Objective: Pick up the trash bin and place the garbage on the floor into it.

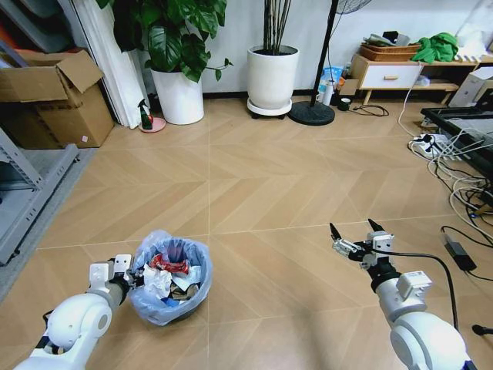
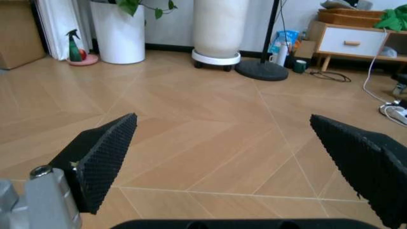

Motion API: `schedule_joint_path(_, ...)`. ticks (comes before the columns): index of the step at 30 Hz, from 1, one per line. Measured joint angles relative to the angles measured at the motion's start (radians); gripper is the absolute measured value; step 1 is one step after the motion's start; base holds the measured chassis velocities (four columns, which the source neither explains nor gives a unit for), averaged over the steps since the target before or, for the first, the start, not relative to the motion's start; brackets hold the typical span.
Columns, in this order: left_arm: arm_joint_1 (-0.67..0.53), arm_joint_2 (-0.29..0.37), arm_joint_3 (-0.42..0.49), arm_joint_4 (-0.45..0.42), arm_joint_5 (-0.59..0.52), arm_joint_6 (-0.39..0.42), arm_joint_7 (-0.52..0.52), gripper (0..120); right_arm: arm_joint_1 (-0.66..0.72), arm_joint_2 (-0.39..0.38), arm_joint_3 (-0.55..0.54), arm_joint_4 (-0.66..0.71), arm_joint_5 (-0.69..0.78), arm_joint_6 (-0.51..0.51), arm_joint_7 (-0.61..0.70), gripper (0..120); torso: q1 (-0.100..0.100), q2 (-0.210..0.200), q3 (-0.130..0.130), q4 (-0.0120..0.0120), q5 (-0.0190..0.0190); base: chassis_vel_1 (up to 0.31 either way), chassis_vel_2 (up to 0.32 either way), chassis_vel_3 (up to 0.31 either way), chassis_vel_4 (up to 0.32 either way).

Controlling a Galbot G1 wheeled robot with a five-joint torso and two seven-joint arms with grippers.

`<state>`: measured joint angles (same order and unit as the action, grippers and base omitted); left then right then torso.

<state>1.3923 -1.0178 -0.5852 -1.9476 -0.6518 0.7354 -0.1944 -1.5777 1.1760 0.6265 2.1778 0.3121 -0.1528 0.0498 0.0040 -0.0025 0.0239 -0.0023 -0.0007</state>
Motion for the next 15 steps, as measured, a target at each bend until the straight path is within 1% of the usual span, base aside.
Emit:
schedule_joint_path(5, -0.001, -0.011, 0.01, 0.006, -0.004, 0.0, -0.005, 0, 0.002, -0.003, -0.001, -0.002, 0.0, 0.001, 0.0, 100, 0.0, 0.0, 0.0, 0.0001, 0.0, 0.0, 0.0, 0.0, 0.0)
schedule_joint_path(6, -0.005, -0.015, 0.019, 0.009, -0.004, 0.0, -0.009, 0, 0.002, -0.005, -0.001, -0.002, -0.001, 0.002, 0.0, 100, 0.0, 0.0, 0.0, 0.0, -0.0004, 0.0, 0.0, 0.0, 0.0)
schedule_joint_path(15, -0.053, -0.024, 0.063, 0.036, -0.012, 0.0, -0.037, 0, -0.007, -0.004, 0.012, 0.0, 0.0, 0.009, 0.0, 100, 0.0, 0.0, 0.0, 0.0, -0.0002, 0.0, 0.0, 0.0, 0.0)
